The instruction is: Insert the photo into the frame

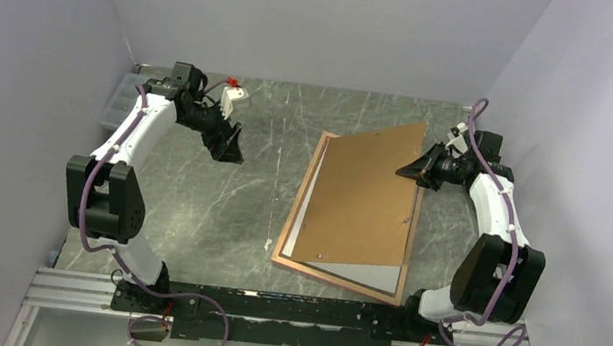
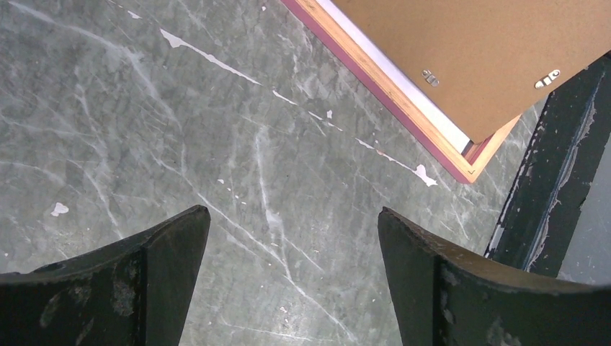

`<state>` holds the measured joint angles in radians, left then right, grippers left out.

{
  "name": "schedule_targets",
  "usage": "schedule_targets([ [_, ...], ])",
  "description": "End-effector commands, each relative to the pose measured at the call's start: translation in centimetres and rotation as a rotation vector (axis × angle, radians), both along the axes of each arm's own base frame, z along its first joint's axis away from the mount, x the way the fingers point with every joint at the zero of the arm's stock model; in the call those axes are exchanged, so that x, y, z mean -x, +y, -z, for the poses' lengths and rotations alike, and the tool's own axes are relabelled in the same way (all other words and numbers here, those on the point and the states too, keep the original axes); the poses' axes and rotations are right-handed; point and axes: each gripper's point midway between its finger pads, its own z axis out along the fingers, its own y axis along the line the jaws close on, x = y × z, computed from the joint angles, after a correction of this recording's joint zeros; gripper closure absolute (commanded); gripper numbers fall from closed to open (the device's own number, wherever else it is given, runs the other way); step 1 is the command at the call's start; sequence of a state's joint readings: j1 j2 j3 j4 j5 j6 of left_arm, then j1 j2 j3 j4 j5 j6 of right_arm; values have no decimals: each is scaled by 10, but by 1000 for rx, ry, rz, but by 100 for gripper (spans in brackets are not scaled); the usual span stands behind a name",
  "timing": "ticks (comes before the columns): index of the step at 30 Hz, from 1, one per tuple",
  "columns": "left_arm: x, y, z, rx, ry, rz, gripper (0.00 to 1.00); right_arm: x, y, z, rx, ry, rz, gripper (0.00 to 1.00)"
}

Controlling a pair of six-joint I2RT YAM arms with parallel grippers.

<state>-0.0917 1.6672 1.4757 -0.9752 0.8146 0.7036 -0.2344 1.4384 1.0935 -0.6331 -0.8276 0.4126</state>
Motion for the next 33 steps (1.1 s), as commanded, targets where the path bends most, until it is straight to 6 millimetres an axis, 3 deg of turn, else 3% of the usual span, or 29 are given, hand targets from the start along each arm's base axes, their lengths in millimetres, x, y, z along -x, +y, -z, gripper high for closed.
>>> schedule_targets([
  [1, -2, -4, -7, 11, -11, 22, 8, -11, -5, -16, 30, -113, 1, 100],
  [8, 3, -11, -2, 18, 6, 37, 9, -3, 0, -2, -16, -87, 36, 100],
  [18, 32, -42, 31, -9, 91, 137, 9, 6, -3, 13, 45, -112, 90, 100],
  [25, 35, -49, 31, 1, 115, 146, 10, 0, 5, 32, 146, -69, 69, 85],
  [33, 40, -50, 33, -10, 118, 156, 10, 2, -10, 61, 281, 42, 117, 68],
])
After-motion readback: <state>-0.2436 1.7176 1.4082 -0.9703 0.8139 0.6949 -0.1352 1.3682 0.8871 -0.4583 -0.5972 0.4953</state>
